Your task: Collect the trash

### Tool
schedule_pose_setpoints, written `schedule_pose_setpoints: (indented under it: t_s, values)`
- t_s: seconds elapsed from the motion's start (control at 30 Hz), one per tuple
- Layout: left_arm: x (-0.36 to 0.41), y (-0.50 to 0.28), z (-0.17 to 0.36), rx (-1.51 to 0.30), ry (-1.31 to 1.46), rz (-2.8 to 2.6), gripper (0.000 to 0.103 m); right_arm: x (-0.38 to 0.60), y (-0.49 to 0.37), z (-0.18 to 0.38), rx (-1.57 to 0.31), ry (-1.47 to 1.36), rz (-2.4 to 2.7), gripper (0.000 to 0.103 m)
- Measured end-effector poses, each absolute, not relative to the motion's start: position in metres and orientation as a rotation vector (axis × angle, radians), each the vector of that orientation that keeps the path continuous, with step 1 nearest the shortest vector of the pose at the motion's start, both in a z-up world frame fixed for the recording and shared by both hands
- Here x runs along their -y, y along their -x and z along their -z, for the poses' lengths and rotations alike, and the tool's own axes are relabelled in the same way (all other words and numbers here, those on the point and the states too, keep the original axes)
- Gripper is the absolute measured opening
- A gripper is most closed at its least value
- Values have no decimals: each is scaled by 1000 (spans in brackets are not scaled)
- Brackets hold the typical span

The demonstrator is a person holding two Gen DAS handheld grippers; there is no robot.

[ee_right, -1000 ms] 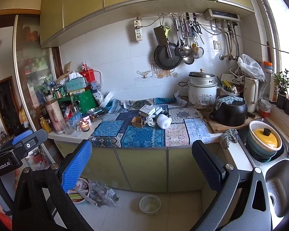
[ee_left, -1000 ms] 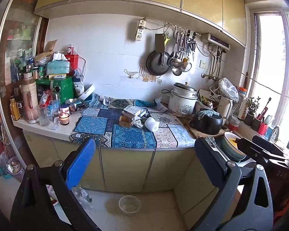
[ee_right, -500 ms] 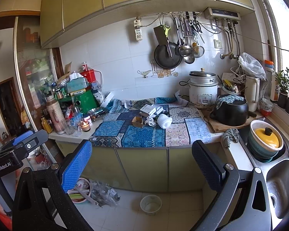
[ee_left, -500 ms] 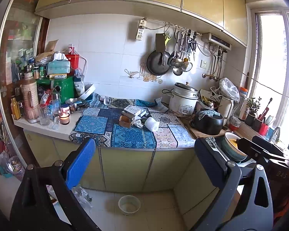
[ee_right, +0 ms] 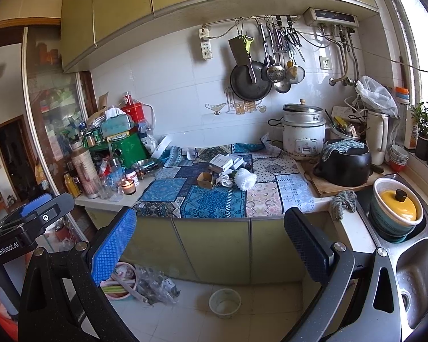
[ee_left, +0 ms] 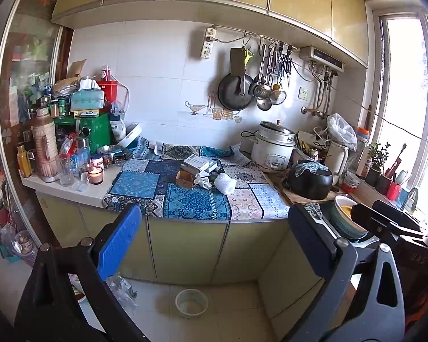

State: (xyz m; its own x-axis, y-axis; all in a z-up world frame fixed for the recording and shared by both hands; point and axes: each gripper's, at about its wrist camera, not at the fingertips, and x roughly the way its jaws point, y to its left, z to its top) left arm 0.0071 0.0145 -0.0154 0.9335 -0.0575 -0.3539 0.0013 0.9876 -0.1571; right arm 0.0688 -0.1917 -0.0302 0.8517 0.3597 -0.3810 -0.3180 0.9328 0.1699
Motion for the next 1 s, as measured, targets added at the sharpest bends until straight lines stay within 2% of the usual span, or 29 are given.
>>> schedule_pose_setpoints:
  t_s: [0.67, 1.0]
  values:
    - [-4, -43, 18, -377, 142, -51, 103, 211, -114, 35, -445, -95, -412, 103]
    - [-22, -121, 28, -421, 138, -55, 103, 198, -174, 46, -480, -106, -375, 103]
